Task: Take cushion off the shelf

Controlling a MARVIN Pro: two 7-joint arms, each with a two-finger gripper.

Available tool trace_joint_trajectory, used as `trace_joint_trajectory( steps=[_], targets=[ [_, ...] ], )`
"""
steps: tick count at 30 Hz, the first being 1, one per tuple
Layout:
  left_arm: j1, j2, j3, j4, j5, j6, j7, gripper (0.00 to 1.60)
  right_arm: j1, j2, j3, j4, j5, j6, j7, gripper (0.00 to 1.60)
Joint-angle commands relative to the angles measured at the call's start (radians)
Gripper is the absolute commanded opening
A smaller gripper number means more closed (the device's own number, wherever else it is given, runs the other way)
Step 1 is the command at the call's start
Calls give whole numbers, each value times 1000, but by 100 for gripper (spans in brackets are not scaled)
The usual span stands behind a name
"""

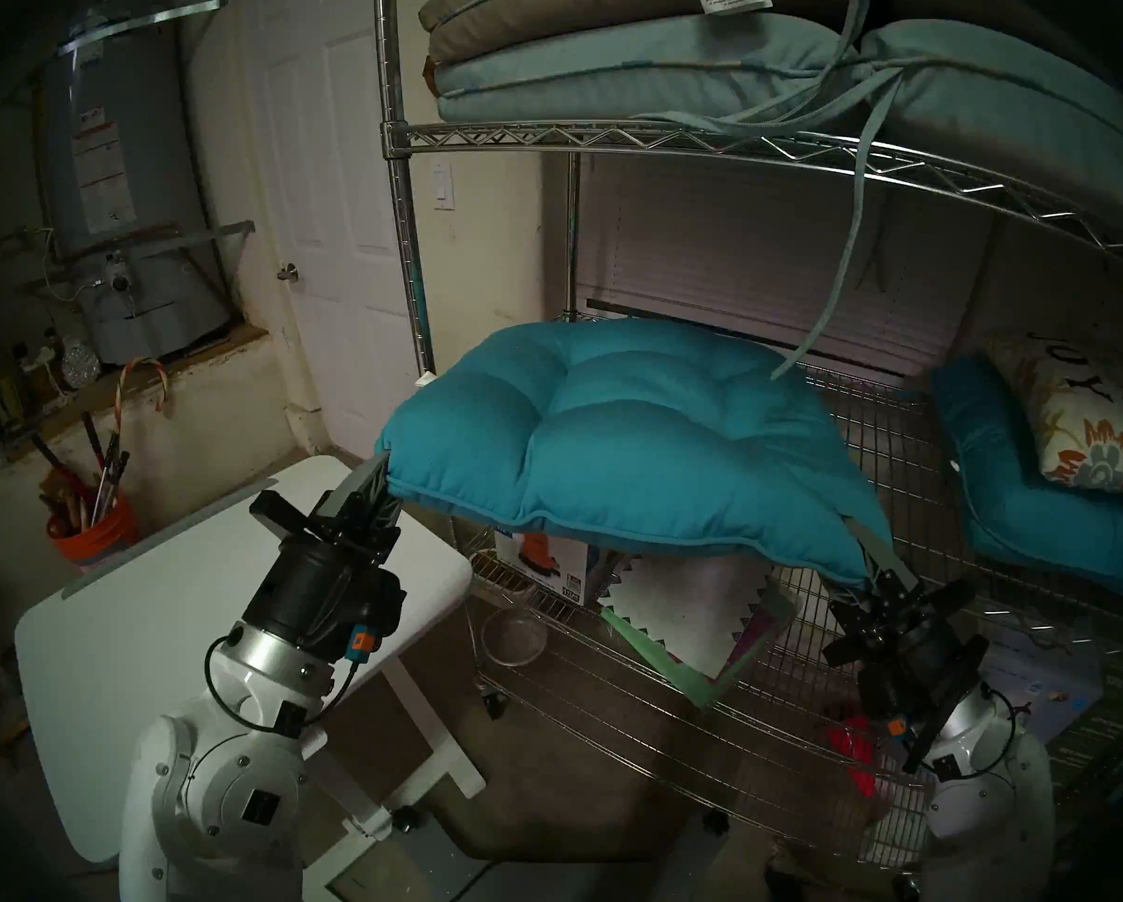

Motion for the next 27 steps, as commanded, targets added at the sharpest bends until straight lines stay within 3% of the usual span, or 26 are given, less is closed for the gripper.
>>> trace_joint_trajectory(
  steps=[1, 13, 27],
  targets=[
    [96, -23, 10, -57, -9, -46, 77, 0, -33, -14, -37, -70, 25, -38, -18, 0],
    [184, -44, -14, -57, -10, -77, 200, 0, -105, -28, -72, -116, 32, -73, -20, 0],
    [283, -74, -89, -57, -21, -118, 342, 0, -134, -33, -103, -141, 26, -86, -16, 0]
  ],
)
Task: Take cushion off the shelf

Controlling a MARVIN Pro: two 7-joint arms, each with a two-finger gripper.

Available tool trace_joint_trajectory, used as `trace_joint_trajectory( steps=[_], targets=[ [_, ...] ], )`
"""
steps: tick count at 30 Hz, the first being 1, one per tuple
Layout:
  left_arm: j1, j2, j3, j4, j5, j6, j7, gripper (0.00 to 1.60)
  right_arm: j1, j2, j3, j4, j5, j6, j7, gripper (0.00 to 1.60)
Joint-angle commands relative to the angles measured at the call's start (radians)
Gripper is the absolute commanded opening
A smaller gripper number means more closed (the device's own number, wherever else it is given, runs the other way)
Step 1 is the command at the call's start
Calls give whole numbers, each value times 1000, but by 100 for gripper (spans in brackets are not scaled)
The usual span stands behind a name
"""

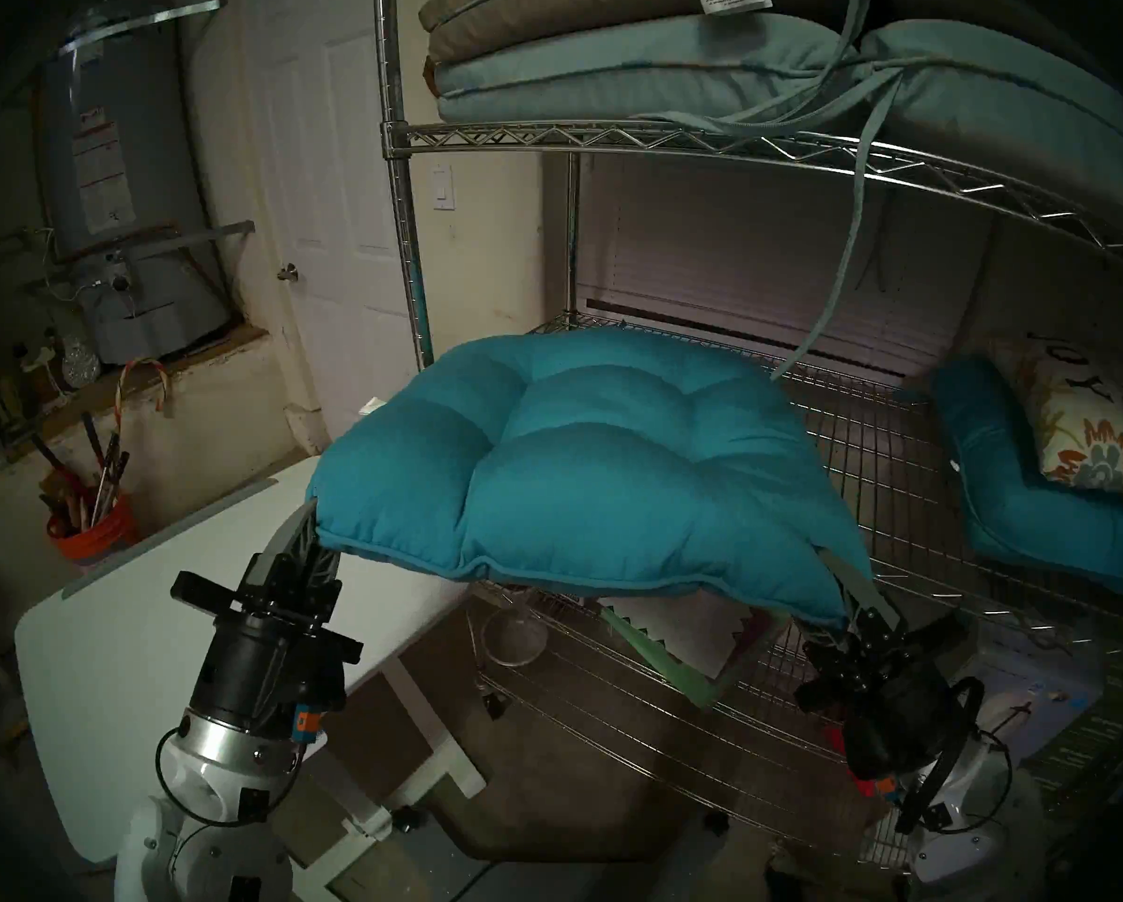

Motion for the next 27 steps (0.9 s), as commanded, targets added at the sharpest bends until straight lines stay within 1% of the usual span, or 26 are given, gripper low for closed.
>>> trace_joint_trajectory(
  steps=[1, 10, 11, 12, 19, 22, 24, 25, 27],
  targets=[
    [76, -17, -32, -43, -5, -53, 89, 0, -5, -3, -33, -55, 6, -22, -8, 0],
    [166, -44, -89, -43, -9, -94, 167, 0, -19, -3, -48, -69, 3, -26, -6, 0],
    [187, -51, -101, -43, -10, -103, 182, 0, -21, -3, -49, -71, 2, -26, -5, 0],
    [187, -51, -101, -43, -10, -103, 182, 0, -21, -3, -49, -71, 2, -26, -5, 0],
    [280, -88, -149, -43, -15, -143, 246, 0, -28, -3, -55, -78, -2, -26, -2, 0],
    [302, -104, -164, -43, -17, -158, 266, 0, -29, -1, -56, -79, -3, -26, -2, 0],
    [334, -114, -172, -43, -18, -171, 282, 0, -30, -1, -57, -81, -4, -26, -1, 0],
    [333, -121, -177, -43, -17, -178, 287, 0, -31, -1, -58, -82, -4, -26, -1, 0],
    [364, -133, -182, -43, -17, -192, 303, 0, -32, 0, -59, -85, -5, -26, -1, 0]
  ],
)
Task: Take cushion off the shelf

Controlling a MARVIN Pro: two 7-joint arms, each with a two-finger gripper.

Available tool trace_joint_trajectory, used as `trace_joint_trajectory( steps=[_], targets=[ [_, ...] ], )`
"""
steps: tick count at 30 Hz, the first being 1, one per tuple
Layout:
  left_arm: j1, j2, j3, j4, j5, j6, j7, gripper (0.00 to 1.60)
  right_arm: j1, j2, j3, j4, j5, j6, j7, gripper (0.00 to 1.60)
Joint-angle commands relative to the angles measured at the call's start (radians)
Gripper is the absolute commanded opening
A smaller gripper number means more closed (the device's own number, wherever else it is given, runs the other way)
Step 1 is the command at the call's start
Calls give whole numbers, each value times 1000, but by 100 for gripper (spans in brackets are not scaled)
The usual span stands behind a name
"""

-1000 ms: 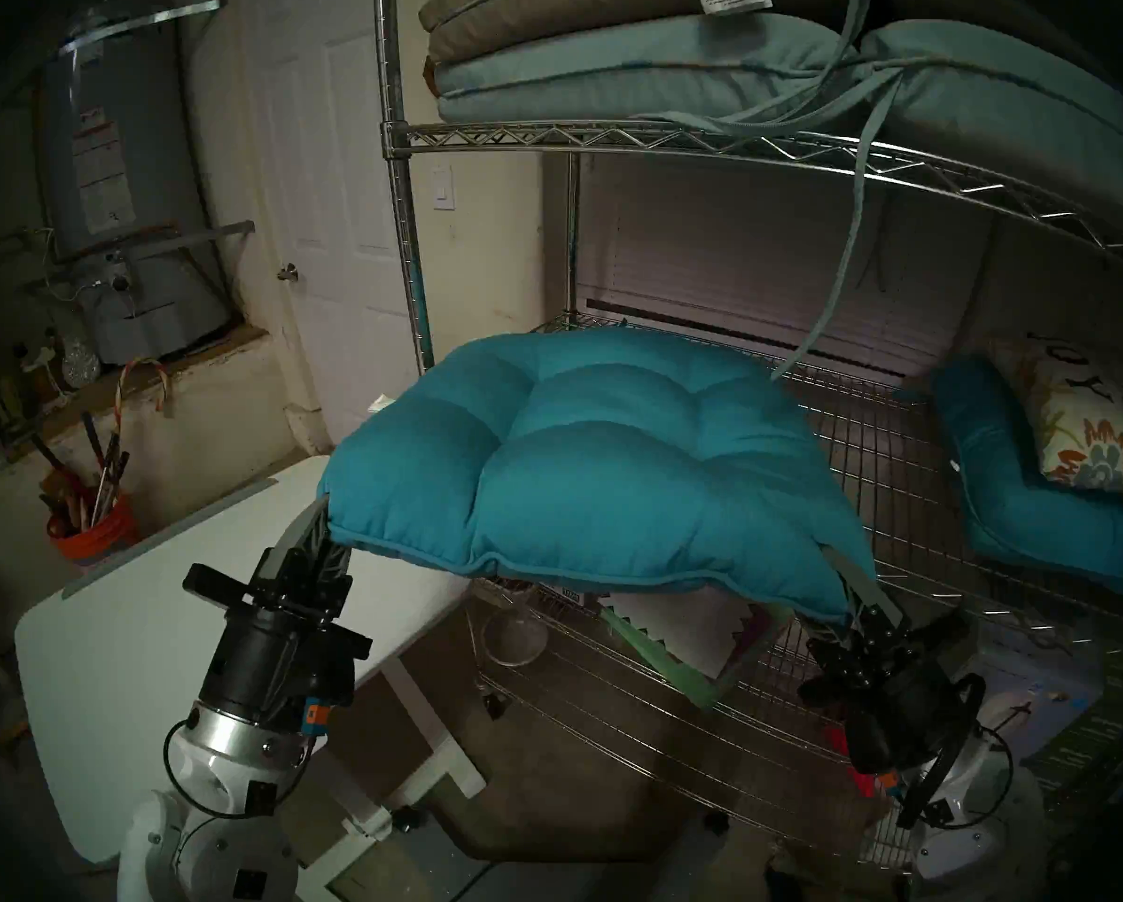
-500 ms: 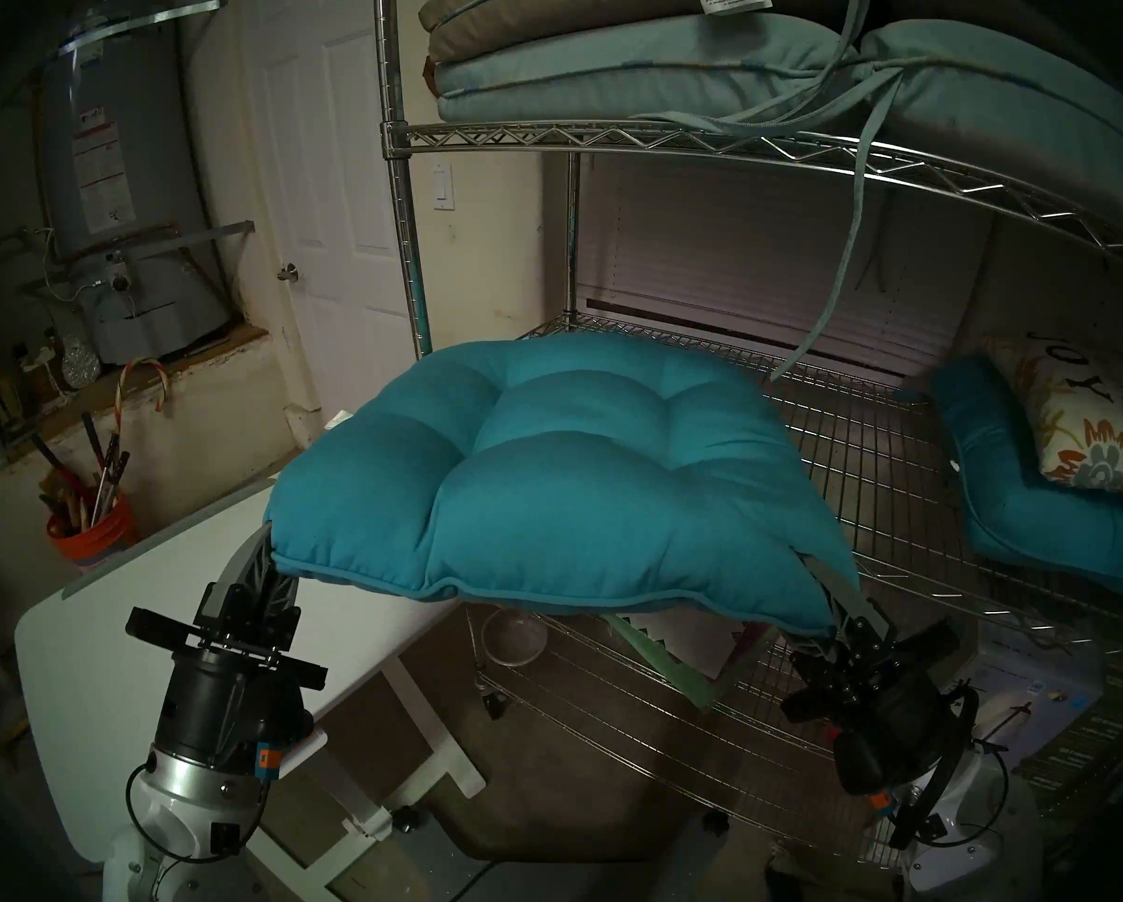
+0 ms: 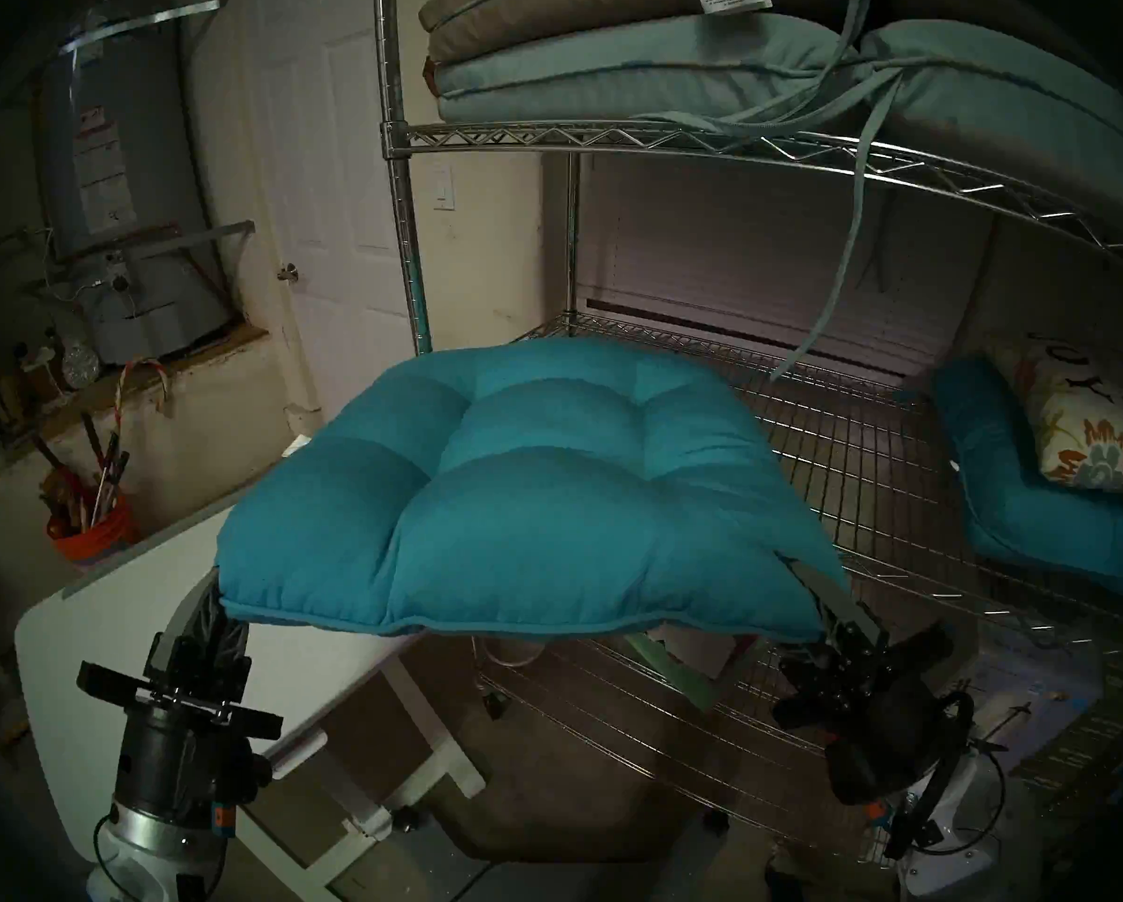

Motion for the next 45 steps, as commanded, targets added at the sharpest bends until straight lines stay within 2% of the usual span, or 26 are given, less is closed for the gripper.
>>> trace_joint_trajectory(
  steps=[1, 8, 29, 33, 45],
  targets=[
    [122, -58, -36, -34, -13, -54, 94, 0, 3, 2, -13, -44, 9, 2, -11, 0],
    [185, -112, -52, -34, -6, -117, 150, 0, -6, 6, -22, -57, 8, 2, -10, 0],
    [186, -270, -132, -34, 12, -260, 278, 0, -36, 26, -87, -100, -3, 2, 8, 0],
    [186, -304, -160, -34, 13, -286, 299, 0, -51, 32, -107, -109, -6, 2, 13, 0],
    [186, -304, -307, -34, -17, -326, 380, 0, -99, 53, -158, -137, -18, 2, 21, 0]
  ],
)
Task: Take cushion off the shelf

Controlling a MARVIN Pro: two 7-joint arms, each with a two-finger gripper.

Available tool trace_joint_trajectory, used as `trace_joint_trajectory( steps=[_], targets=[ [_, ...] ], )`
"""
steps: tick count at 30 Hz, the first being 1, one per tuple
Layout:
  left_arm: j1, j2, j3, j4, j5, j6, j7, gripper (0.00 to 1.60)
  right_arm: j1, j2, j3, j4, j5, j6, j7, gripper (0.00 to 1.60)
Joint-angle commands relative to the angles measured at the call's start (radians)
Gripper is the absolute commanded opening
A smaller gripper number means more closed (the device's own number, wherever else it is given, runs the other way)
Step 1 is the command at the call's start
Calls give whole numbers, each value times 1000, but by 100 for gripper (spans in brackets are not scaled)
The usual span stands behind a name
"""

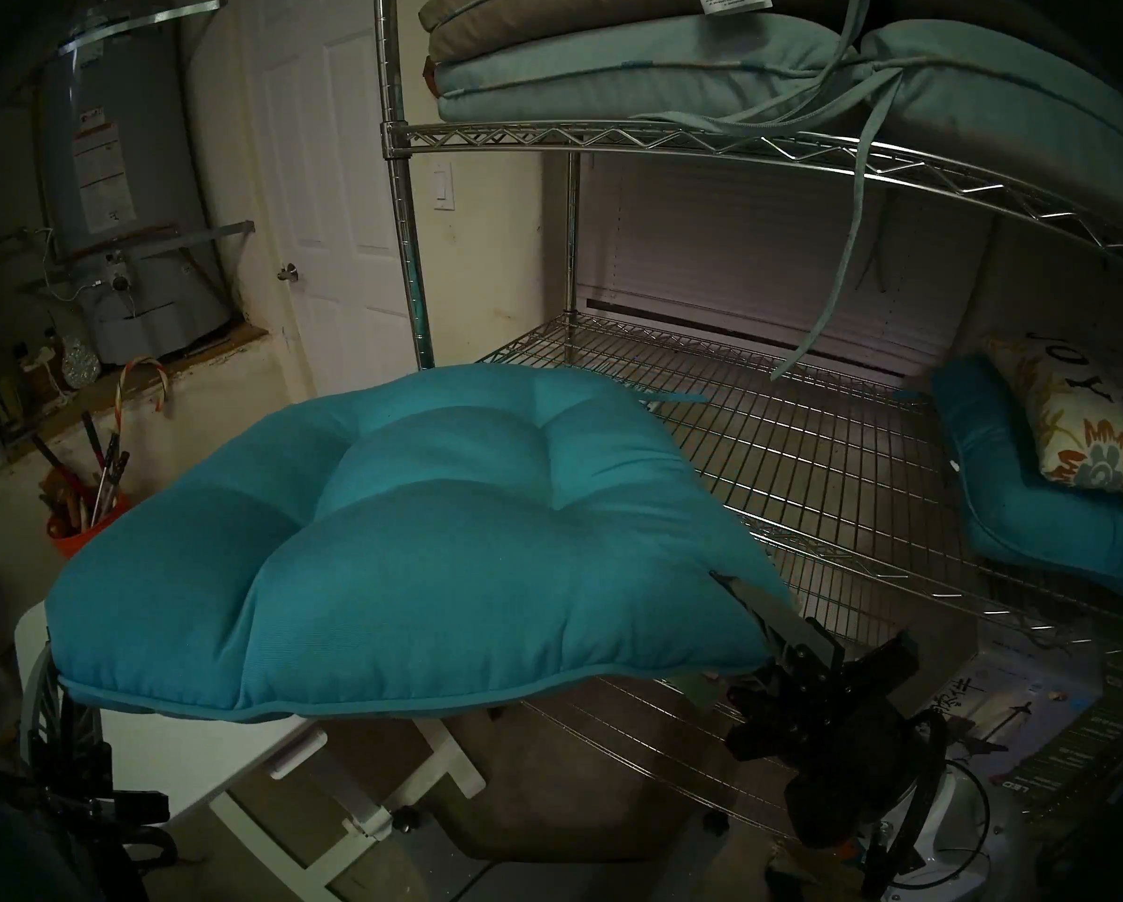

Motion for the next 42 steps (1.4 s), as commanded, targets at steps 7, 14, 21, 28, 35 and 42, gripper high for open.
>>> trace_joint_trajectory(
  steps=[7, 14, 21, 28, 35, 42],
  targets=[
    [6, -16, -179, -28, -66, -34, 124, 0, -44, 22, -57, -60, 0, 2, -11, 0],
    [6, -16, -274, -28, -98, -45, 164, 0, -63, 40, -92, -60, -14, 2, -8, 0],
    [6, -16, -341, -21, -132, -45, 184, 0, -79, 56, -126, -60, -30, 2, -8, 0],
    [6, -16, -377, -13, -169, -45, 175, 0, -93, 67, -156, -60, -47, 2, -13, 0],
    [6, -16, -409, 5, -216, -45, 171, 0, -94, 76, -174, -60, -65, 2, -16, 0],
    [6, -16, -478, 59, -288, -34, 165, 0, -88, 81, -191, -60, -86, 2, -14, 0]
  ],
)
